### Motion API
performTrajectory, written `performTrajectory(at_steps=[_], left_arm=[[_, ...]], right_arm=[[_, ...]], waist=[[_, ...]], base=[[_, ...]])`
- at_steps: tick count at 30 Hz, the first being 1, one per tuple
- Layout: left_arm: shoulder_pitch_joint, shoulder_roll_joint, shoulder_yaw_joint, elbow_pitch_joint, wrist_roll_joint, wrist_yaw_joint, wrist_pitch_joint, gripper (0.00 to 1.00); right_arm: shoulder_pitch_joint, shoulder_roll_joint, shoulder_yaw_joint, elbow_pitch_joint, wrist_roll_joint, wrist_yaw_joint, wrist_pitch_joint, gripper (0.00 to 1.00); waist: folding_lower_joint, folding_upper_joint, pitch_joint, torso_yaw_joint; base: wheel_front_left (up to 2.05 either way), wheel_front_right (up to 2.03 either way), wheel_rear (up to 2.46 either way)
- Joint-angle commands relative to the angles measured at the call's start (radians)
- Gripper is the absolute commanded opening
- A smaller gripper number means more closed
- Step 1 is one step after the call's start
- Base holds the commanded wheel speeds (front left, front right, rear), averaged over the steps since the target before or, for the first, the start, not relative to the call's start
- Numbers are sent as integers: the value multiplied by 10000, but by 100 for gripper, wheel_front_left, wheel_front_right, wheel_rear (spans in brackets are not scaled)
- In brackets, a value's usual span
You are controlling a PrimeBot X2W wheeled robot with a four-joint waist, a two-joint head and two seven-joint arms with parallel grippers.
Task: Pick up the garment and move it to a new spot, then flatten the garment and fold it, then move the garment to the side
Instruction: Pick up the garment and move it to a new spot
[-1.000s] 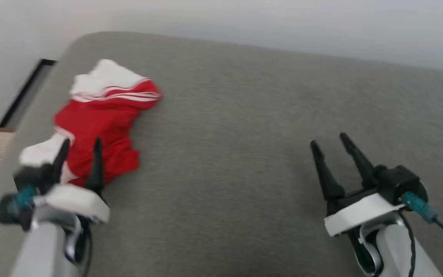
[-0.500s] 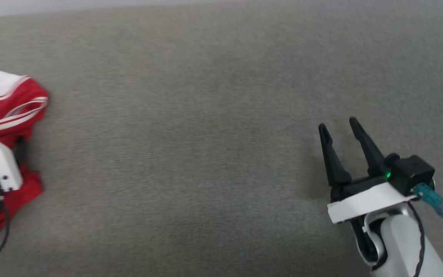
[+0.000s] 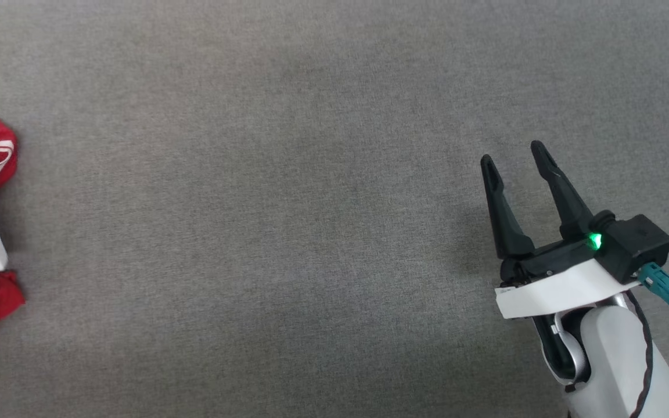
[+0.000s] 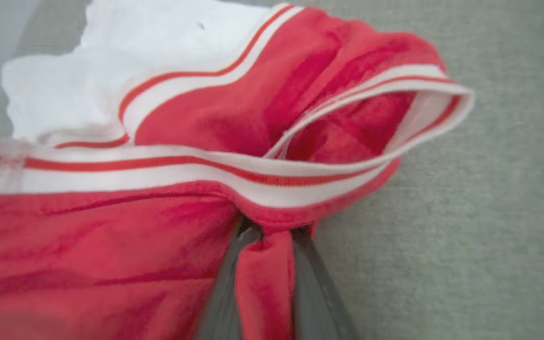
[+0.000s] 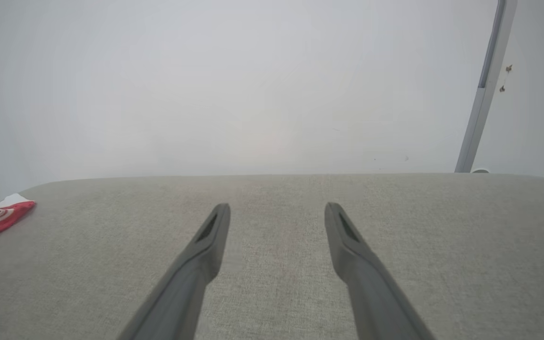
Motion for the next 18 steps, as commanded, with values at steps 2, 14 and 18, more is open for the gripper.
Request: performTrajectory(at_steps=[2,14,18], left_arm=[[301,-149,-306,10,470,109,-1102,0],[-1312,-1340,-2500,-1647,737,-121,-3161,0],[-1835,-1701,-3998,-2642,-15,-98,-2807,0]], right_arm=[[154,16,-86,-72,-52,1,-50,100],[458,351,-126,141,48,1,-52,100],[329,514,-239,43,108,1,-50,100]], waist=[[0,0,-361,159],[0,0,-1271,333],[0,0,-1040,-2]], base=[[0,0,0],[0,0,0],[0,0,0]])
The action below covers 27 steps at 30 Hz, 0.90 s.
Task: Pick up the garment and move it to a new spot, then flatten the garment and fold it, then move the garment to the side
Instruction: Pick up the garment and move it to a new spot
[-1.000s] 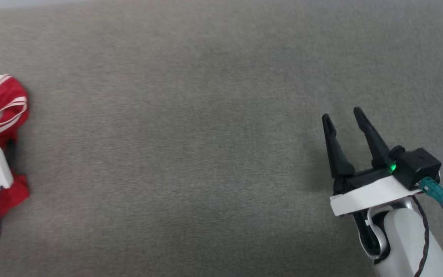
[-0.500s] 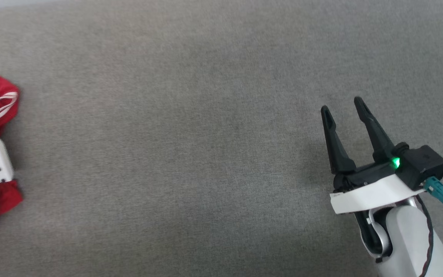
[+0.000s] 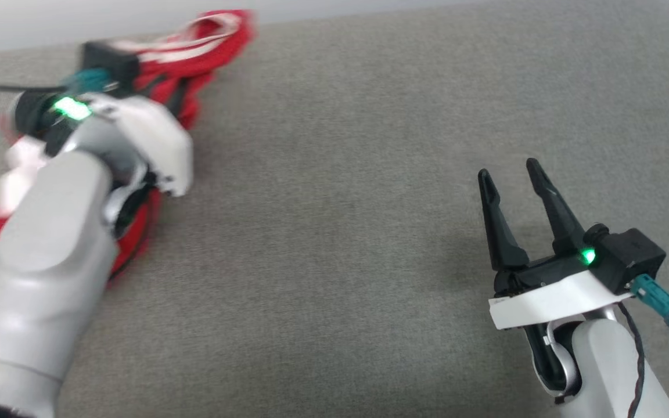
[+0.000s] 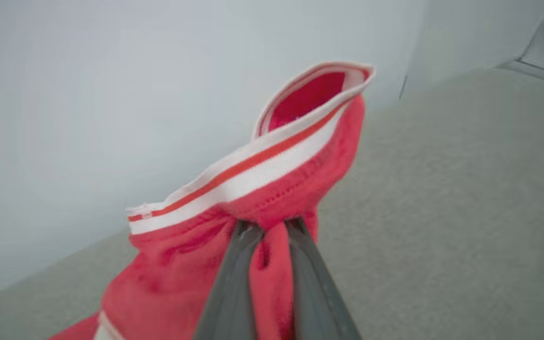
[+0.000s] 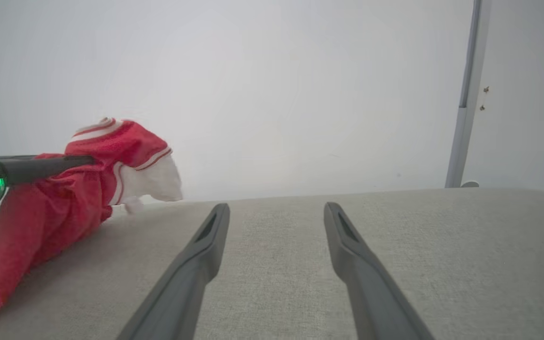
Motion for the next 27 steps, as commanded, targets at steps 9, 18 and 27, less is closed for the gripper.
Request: performTrajectory(at_steps=[9,18,27], left_arm=[[-1631,-1103,-2785,-1002,-1409,22,-114,0],[-1749,-1096,-6267,-1541,-3640,23,-308,0],[-1354,146,-7705,-1711,-4991,21,626,0]], right_arm=[[-439,324,18,-100,377,1,-50,100],[-535,347,-134,-114,1284,1,-50,100],[-335,346,7,-128,1721,1,-50,100]], waist=[[0,0,881,-1314],[0,0,1463,-2596],[0,0,1420,-3138]], base=[[0,0,0],[0,0,0],[0,0,0]])
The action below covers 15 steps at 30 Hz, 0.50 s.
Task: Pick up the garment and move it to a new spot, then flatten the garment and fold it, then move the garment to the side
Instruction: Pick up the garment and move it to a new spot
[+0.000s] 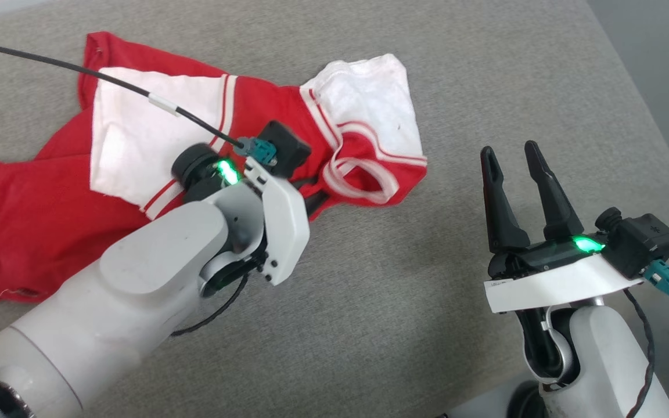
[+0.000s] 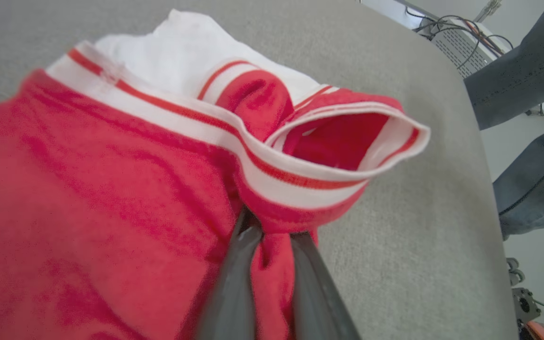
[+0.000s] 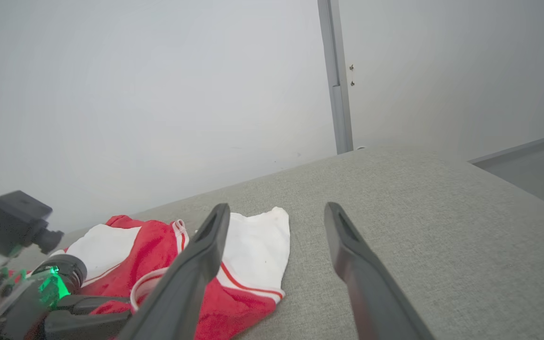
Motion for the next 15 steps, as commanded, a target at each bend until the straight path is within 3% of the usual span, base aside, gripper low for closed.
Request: performTrajectory(at_steps=[1,8,12,13,14,15], left_arm=[[210,73,-50,81,-71,21,213,0],[903,395,-188,555,237,21,1718,0],[958,430,-196,637,270,23,1581,0],[897,402,-183,615,297,23,1455,24],[832,367,-163,586,301,23,1310,68],[788,318,-141,554,241,24,1151,100]], right_arm=[[39,15,23,-33,74,1,-52,100],[19,17,31,-8,58,1,-52,100],[109,16,-143,57,-60,1,-50,100],[130,18,-190,79,-118,1,-50,100],[132,19,-217,93,-190,1,-52,100],[132,18,-254,117,-265,1,-52,100]], waist=[[0,0,4,-124],[0,0,24,-419],[0,0,-82,-331],[0,0,-131,-250],[0,0,-182,-157],[0,0,-261,-48]], base=[[0,0,0],[0,0,0],[0,0,0],[0,0,0],[0,0,0],[0,0,0]])
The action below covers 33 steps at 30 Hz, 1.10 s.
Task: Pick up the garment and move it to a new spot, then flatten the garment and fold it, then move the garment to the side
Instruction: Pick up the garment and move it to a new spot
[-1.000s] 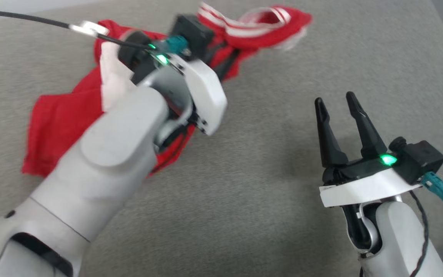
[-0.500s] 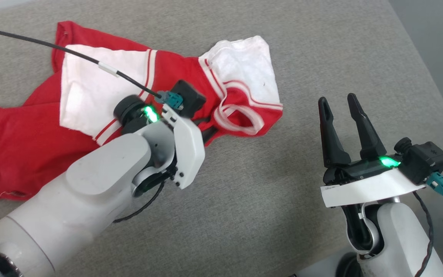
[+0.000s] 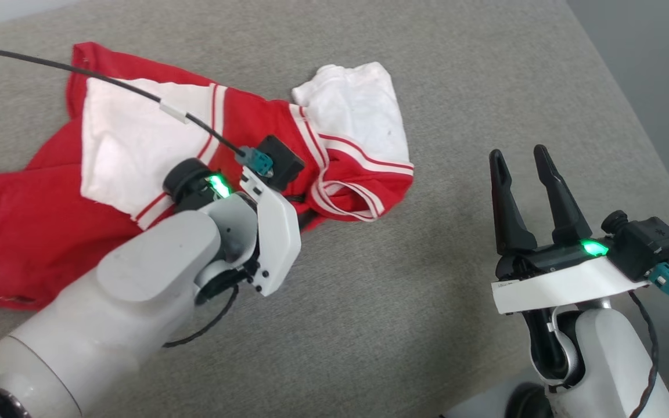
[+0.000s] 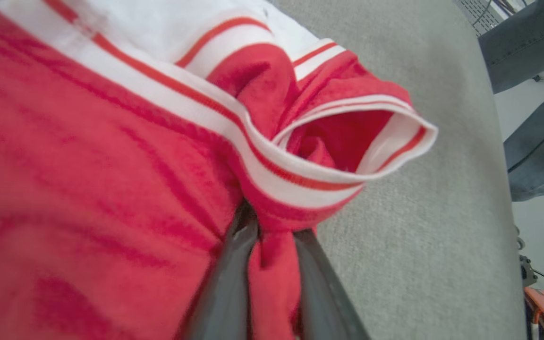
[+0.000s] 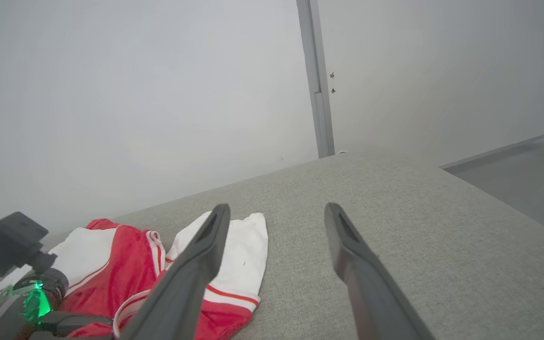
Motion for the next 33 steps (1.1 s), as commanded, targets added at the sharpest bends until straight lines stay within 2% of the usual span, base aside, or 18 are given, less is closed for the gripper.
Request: performTrajectory(at_steps=[1,6,7,10,15,19,20,22,33], left_arm=[[410,143,-168,161,-74,28,-122,100],[286,151,-108,37,-596,29,-1523,100],[286,151,-108,37,-596,29,-1523,100],[555,89,-2,38,-1033,28,-2560,100],[1404,7,233,249,-1665,28,-4105,100],[2451,-319,817,741,-1931,36,-4627,100],[2743,-415,1086,827,-1924,44,-4676,100],[3378,-513,2311,714,-1655,118,-4682,100],[8063,-1208,7828,-681,1724,576,-4681,100]], right_arm=[[59,15,-45,37,-147,1,-50,100],[163,7,-391,193,-558,1,-50,100],[163,7,-391,193,-558,1,-50,100],[271,6,-643,269,-939,1,-50,100],[584,0,-1053,458,-1494,1,-50,100],[885,-165,-1300,630,-1754,1,-50,100],[989,-225,-1394,681,-1813,1,-50,100],[1165,-283,-1621,804,-1863,1,-50,100],[2171,-316,-2405,1130,-2035,1,-50,100]], waist=[[0,0,-220,270],[0,0,-741,920],[0,0,-741,920],[0,0,-1070,1395],[0,0,-1648,2201],[0,0,-2144,2866],[0,0,-2270,3039],[0,0,-2487,3323],[0,0,-3540,4236]], base=[[0,0,0],[0,0,0],[0,0,0],[0,0,0],[0,0,0],[0,0,0],[0,0,0],[0,0,0],[0,0,0]])
